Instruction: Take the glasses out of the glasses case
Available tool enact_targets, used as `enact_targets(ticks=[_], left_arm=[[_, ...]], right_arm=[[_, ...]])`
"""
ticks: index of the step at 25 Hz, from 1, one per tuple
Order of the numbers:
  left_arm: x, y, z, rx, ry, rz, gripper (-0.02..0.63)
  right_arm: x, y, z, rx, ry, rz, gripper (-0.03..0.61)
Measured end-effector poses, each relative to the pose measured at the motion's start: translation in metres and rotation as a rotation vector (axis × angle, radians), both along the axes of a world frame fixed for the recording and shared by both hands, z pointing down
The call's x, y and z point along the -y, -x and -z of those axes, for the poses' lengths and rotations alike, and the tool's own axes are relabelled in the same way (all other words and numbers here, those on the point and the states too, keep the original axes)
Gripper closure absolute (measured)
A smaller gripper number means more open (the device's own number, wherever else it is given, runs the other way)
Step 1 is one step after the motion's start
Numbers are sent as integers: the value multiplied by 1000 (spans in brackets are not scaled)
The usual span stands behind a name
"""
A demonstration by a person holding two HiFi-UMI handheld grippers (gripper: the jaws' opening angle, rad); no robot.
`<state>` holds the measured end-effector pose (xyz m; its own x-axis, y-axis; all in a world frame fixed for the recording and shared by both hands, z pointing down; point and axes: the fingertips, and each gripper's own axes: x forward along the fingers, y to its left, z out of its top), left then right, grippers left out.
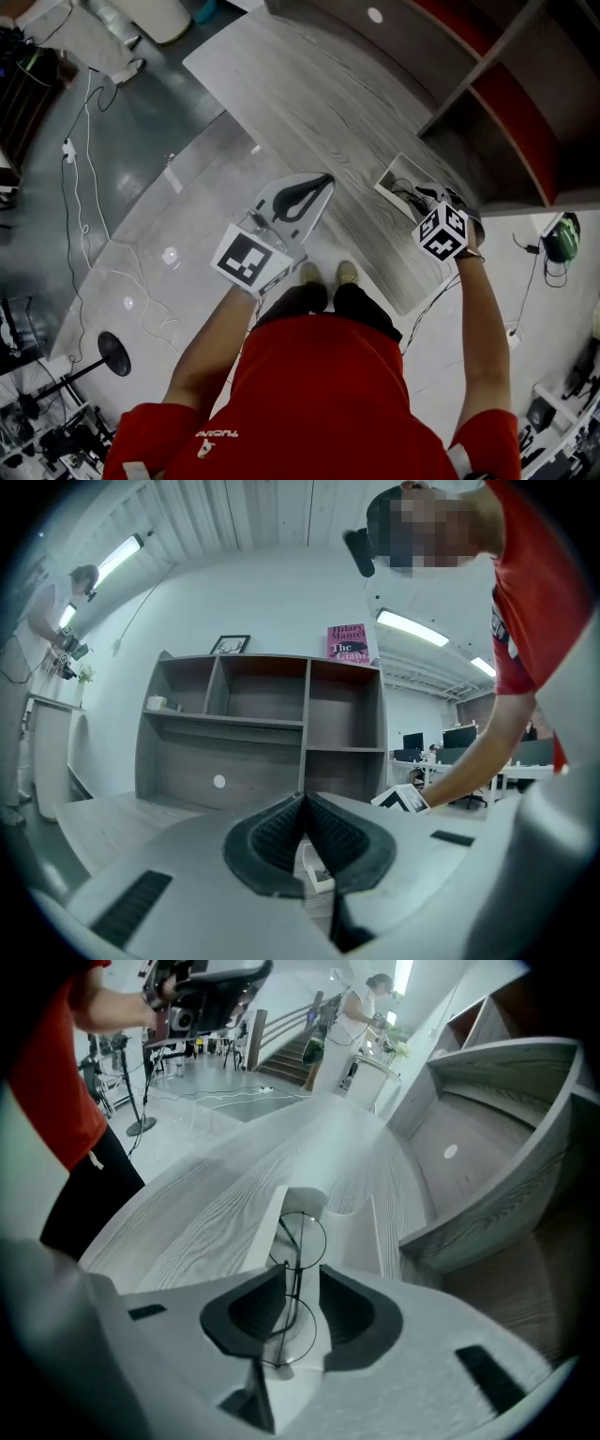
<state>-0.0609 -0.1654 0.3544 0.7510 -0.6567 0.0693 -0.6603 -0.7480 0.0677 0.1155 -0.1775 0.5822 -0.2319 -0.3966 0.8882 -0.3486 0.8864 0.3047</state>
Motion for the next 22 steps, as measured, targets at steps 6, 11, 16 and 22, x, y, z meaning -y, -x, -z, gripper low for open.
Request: enact_targets(ticks=[6,11,16,22], left_arm=[[-3,-1,-1,4,3,-10,603],[-4,2,-3,4,8,-13,603],[-5,3,-5,5,13,-18,603],[-5,6,-5,3,15,-18,603]], right_arm=[[-4,-1,-2,-32,37,-40,490],[-4,0,-8,-34,97,-64,518],[-3,-1,-8,9,146,-93,531],[-3,0,0,21,94,-106,561]])
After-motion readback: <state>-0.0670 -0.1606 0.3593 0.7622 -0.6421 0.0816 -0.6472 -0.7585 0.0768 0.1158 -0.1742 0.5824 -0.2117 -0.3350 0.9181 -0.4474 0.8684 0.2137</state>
